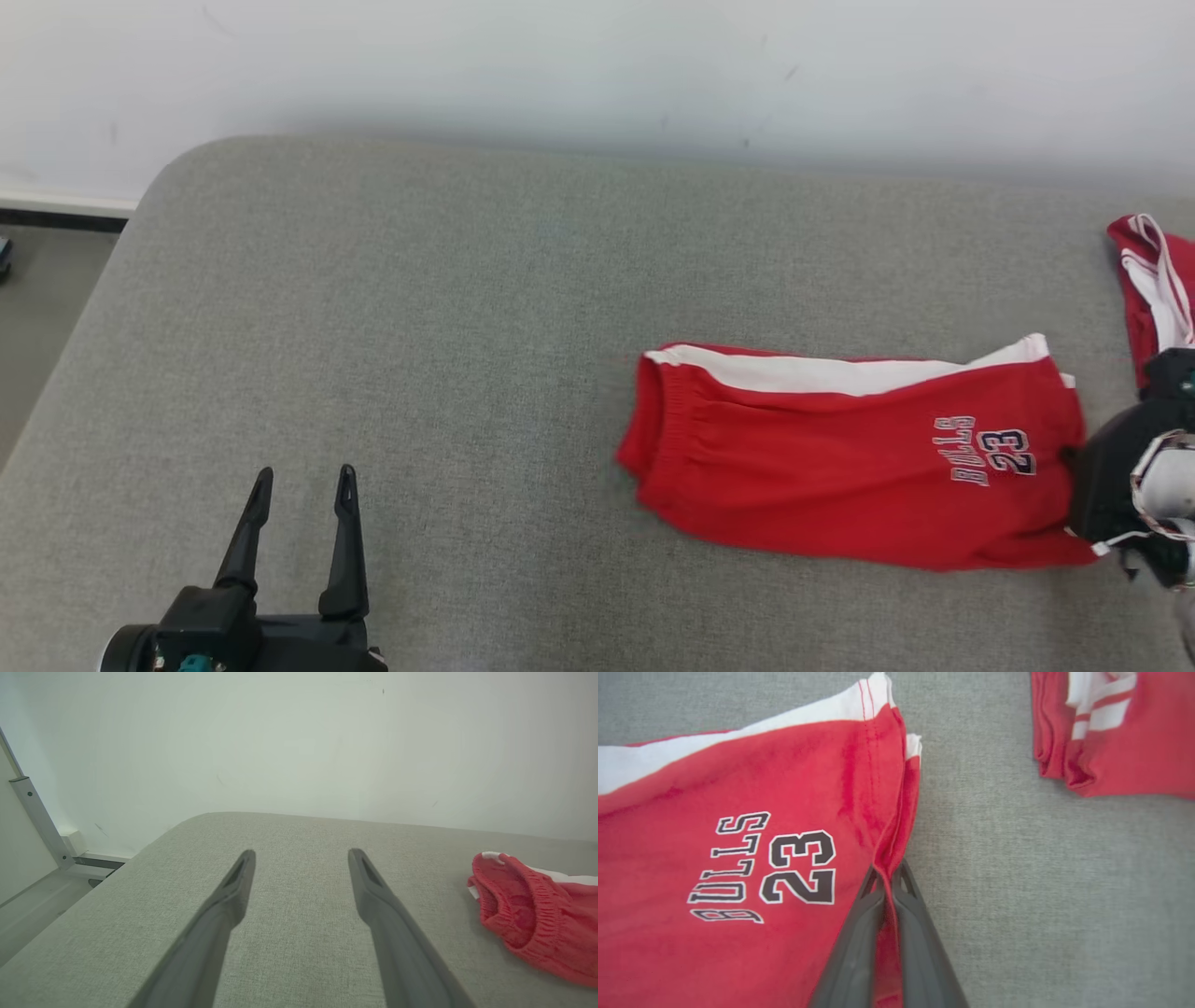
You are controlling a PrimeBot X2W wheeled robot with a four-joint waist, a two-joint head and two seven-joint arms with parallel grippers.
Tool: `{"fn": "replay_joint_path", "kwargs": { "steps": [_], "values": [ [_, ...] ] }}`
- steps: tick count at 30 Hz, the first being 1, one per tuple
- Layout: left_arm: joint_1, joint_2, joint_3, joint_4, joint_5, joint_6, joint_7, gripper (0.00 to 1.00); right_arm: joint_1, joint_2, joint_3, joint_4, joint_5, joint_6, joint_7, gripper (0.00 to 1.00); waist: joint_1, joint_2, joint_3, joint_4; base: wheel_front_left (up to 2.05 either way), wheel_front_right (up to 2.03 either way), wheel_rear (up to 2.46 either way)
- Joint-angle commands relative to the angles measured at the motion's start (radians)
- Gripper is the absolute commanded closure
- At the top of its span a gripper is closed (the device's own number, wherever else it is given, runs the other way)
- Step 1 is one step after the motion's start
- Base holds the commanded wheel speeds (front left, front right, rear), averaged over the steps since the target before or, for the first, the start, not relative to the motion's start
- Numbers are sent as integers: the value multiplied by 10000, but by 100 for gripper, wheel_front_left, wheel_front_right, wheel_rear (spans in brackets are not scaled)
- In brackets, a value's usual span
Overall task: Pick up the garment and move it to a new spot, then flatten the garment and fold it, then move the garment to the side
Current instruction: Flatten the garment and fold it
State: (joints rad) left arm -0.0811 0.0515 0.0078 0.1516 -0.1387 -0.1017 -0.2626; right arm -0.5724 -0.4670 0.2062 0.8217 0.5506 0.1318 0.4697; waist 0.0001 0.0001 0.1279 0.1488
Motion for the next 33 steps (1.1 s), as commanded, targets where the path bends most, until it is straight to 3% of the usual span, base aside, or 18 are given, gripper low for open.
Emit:
{"fn": "replay_joint_path", "kwargs": {
  "steps": [1,7,11,23,33],
  "values": [
    [39,-17,37,23,85,-15,-26,0,-39,-203,-65,45,-87,-30,-16,100,-1,-1,-175,-83,0,0,0],
    [245,-19,73,10,84,-38,-26,0,-25,-467,-285,-145,-145,-30,-78,100,-1,-1,-446,-237,0,0,0],
    [405,-17,113,-5,85,-39,-26,0,36,-227,-281,-584,102,-30,-43,100,-1,-1,-554,-389,0,0,0],
    [392,-16,-58,-13,44,65,-26,0,209,1165,191,-2683,1284,-30,740,100,-1,-1,-631,-648,0,0,0],
    [227,-16,-369,28,-117,132,-26,0,-3,2773,300,-3309,1976,-29,1530,100,-1,-1,-554,-289,0,0,0]
  ]
}}
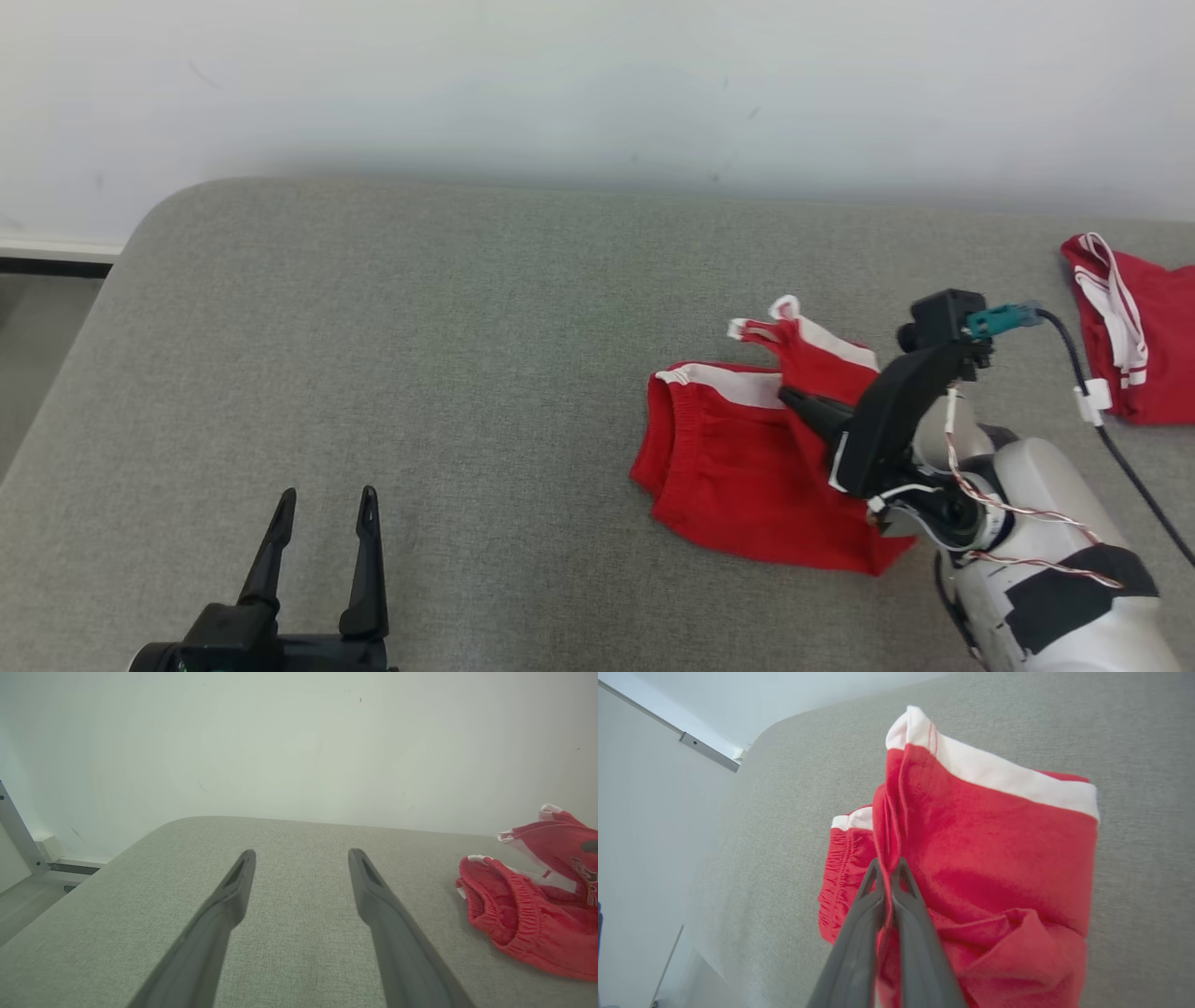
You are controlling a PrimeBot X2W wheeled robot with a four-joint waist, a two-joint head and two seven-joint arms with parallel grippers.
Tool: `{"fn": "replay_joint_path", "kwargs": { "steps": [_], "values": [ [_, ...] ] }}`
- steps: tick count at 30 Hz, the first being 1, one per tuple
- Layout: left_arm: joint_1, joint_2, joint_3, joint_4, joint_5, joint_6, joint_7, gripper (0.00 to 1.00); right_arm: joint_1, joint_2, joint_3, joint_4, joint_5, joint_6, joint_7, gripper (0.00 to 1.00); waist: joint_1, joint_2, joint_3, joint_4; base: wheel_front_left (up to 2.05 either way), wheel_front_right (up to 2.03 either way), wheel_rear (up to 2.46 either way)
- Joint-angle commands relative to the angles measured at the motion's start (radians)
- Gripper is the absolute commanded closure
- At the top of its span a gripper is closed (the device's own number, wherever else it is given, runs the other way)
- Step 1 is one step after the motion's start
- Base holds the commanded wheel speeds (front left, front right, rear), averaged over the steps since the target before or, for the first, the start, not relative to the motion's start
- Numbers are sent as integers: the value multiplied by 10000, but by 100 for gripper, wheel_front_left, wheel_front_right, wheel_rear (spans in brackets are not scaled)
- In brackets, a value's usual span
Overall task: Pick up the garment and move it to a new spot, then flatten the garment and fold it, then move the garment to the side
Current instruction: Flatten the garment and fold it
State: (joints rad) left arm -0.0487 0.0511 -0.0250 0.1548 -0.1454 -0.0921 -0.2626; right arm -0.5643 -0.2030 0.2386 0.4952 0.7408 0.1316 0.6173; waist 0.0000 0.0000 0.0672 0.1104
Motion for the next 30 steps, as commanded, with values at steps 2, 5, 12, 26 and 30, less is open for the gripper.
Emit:
{"fn": "replay_joint_path", "kwargs": {
  "steps": [2,5,12,26,30],
  "values": [
    [-120,-12,-79,0,-55,36,-26,0,-108,289,-26,-52,68,-27,53,100,0,0,77,138,0,0,0],
    [-201,-12,-201,20,-137,94,-26,0,-146,670,38,-12,-10,-27,143,100,0,0,161,284,0,0,0],
    [-344,-12,-361,23,-267,192,-26,0,-240,1387,-226,623,270,-25,288,100,0,0,326,562,0,0,0],
    [-439,-11,-550,144,-400,272,-26,0,-652,1530,805,1203,142,-13,-572,0,0,0,338,704,0,0,0],
    [-294,-14,-488,154,-330,283,-26,0,-617,1073,1240,796,-378,-15,-1341,0,0,0,186,597,0,0,0]
  ]
}}
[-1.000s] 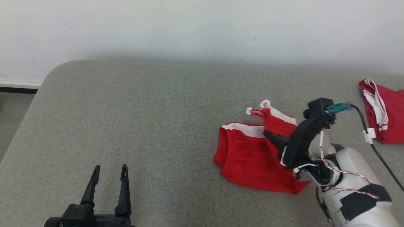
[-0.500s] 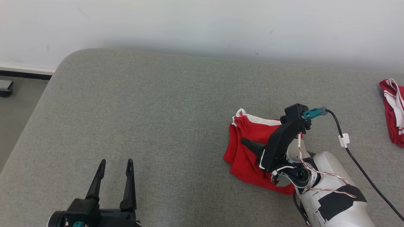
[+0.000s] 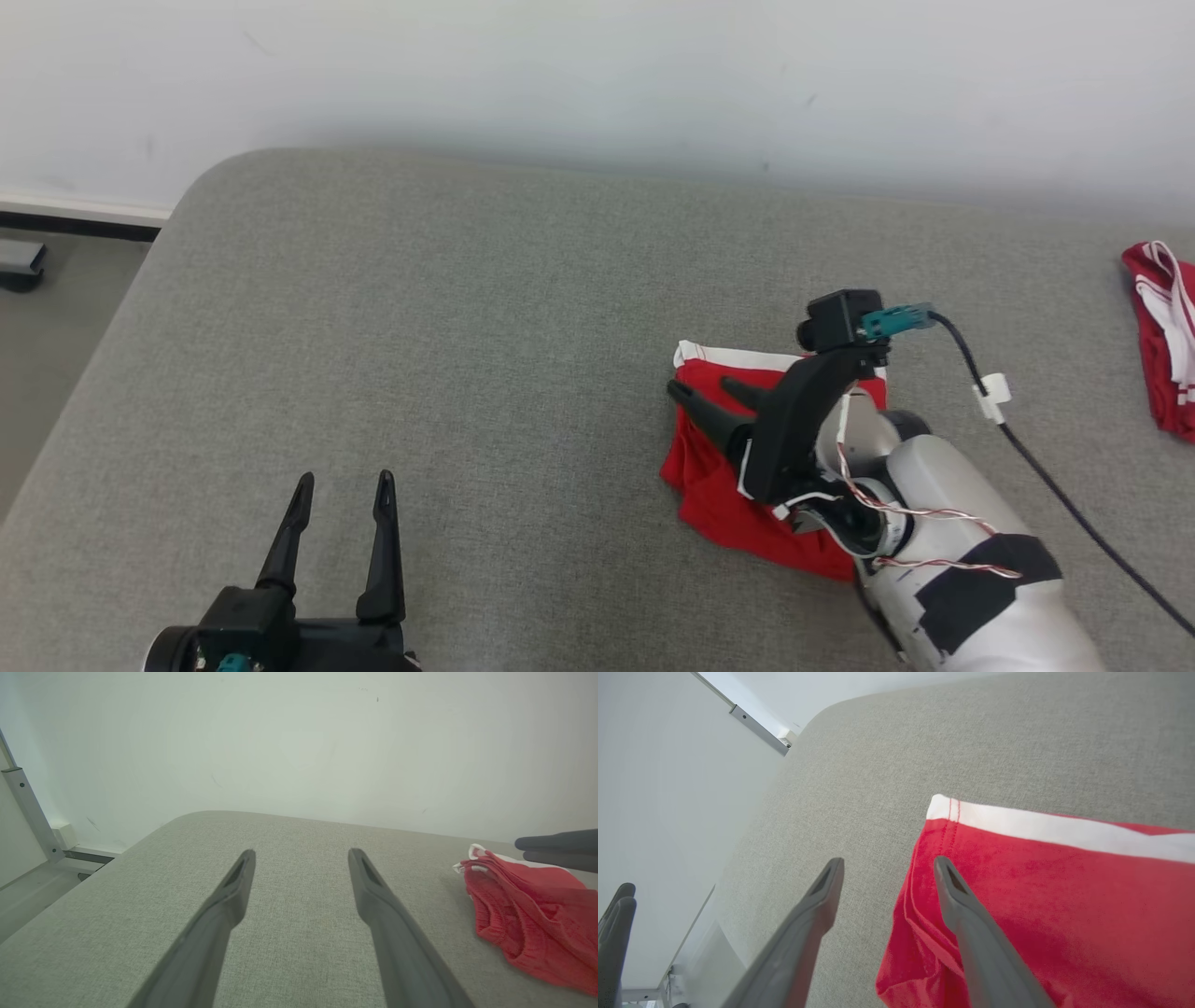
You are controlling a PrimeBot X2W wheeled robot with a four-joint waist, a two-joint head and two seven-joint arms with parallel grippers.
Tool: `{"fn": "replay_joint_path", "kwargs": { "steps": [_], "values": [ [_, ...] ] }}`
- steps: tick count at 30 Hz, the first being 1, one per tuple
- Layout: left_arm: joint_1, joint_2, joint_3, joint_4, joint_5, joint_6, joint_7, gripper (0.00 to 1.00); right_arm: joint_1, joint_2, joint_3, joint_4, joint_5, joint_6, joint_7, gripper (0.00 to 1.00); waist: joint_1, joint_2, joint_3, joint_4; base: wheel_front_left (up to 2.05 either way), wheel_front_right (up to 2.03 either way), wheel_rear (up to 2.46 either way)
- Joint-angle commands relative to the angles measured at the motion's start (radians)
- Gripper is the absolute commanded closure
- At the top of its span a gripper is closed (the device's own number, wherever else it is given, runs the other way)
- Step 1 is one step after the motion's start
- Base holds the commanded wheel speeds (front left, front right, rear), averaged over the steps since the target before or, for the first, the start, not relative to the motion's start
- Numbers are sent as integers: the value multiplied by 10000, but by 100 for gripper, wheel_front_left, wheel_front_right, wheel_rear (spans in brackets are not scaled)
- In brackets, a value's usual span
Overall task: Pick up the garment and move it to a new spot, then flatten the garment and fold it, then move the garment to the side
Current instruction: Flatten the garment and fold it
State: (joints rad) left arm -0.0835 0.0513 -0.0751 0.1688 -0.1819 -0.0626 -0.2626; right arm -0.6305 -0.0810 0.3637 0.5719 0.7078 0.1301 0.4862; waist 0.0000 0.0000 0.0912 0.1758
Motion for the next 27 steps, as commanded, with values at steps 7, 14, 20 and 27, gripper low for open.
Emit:
{"fn": "replay_joint_path", "kwargs": {
  "steps": [7,14,20,27],
  "values": [
    [322,-14,181,-63,194,-26,-26,0,239,-984,-494,-538,-23,2,-1269,0,0,0,-261,-428,0,0,0],
    [456,-14,393,-125,339,-61,-26,0,774,-1555,-1037,-1082,-132,2,-2213,0,0,0,-337,-758,0,0,0],
    [544,-14,520,-153,476,-147,-26,0,1703,-2014,-1404,-1658,-316,2,-3088,0,0,0,-429,-951,0,0,0],
    [586,-13,576,-177,537,-239,-26,0,2833,-2321,-1714,-1803,-472,1,-3979,100,0,0,-472,-922,0,0,0]
  ]
}}
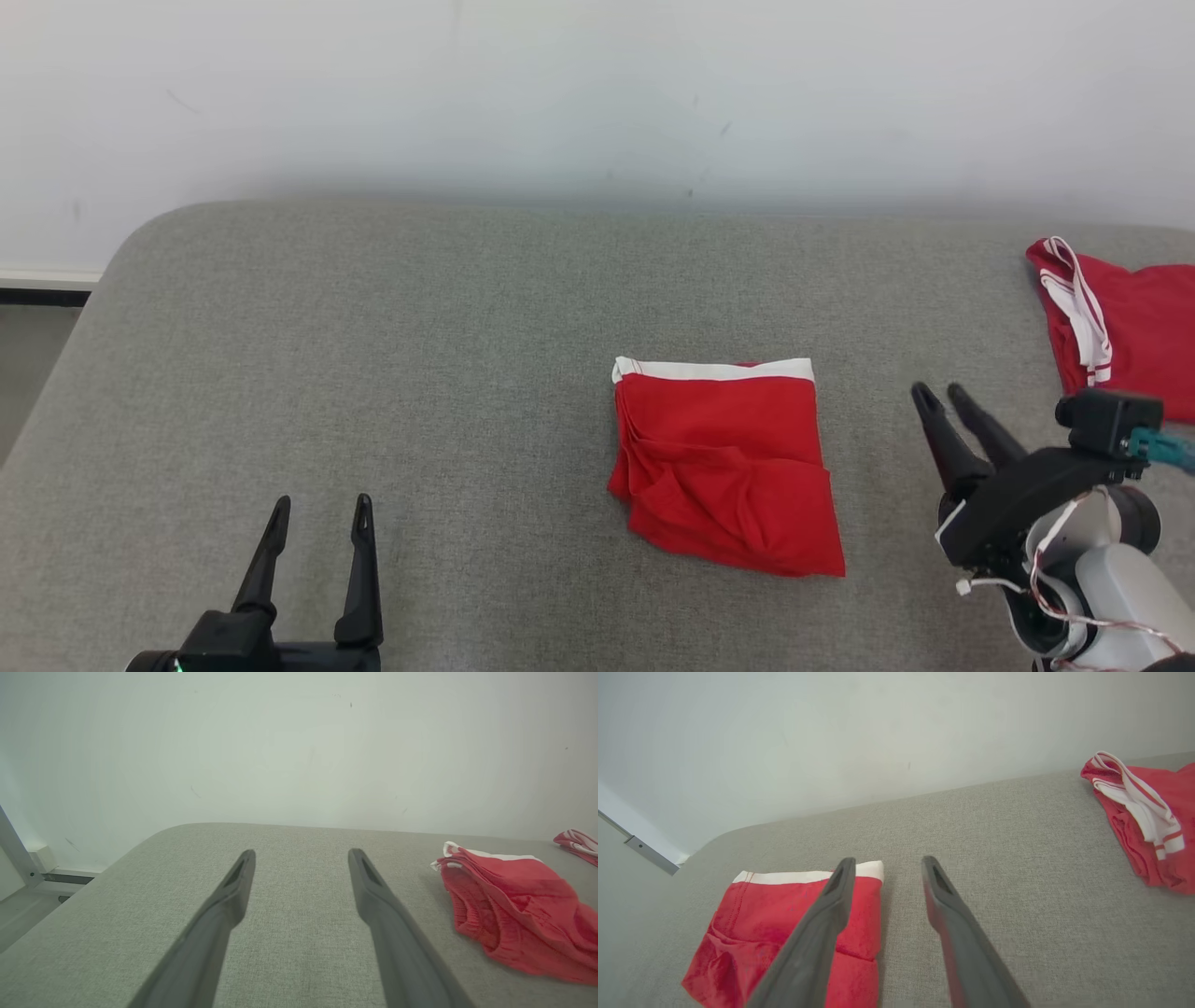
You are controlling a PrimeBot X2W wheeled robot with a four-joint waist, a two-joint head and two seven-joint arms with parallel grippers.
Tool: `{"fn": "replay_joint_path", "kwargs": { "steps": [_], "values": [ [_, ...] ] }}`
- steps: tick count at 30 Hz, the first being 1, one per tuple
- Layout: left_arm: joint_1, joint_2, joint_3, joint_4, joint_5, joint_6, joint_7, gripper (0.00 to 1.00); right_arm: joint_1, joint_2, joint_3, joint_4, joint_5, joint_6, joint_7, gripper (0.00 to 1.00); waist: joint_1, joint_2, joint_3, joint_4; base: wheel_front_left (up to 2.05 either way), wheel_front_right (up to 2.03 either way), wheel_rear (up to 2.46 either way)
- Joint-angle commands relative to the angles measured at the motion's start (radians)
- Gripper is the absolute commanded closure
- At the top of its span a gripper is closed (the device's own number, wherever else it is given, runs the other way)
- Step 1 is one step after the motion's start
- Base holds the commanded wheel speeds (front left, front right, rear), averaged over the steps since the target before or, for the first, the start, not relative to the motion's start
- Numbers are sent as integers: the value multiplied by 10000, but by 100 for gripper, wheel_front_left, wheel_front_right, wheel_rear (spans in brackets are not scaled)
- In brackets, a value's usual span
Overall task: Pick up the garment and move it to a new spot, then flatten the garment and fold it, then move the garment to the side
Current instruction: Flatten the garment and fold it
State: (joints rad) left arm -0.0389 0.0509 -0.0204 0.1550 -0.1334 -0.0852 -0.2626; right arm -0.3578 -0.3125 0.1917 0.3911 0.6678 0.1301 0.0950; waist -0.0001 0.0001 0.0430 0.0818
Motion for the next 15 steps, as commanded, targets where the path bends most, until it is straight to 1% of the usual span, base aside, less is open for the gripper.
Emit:
{"fn": "replay_joint_path", "kwargs": {
  "steps": [1,3,8,15],
  "values": [
    [141,-9,39,-40,63,-9,-26,0,180,-26,32,32,-104,1,-148,100,1,-1,21,38,0,0,0],
    [133,-11,55,-43,102,-38,-26,0,235,-137,259,50,-353,2,-396,100,1,-1,57,88,0,0,0],
    [20,-9,62,-33,143,-94,-26,0,52,3,821,380,-525,1,-862,100,1,-1,200,295,0,0,0],
    [-156,-9,6,53,130,-116,-26,0,-406,82,2035,1590,-508,1,-1455,100,1,-1,345,724,0,0,0]
  ]
}}
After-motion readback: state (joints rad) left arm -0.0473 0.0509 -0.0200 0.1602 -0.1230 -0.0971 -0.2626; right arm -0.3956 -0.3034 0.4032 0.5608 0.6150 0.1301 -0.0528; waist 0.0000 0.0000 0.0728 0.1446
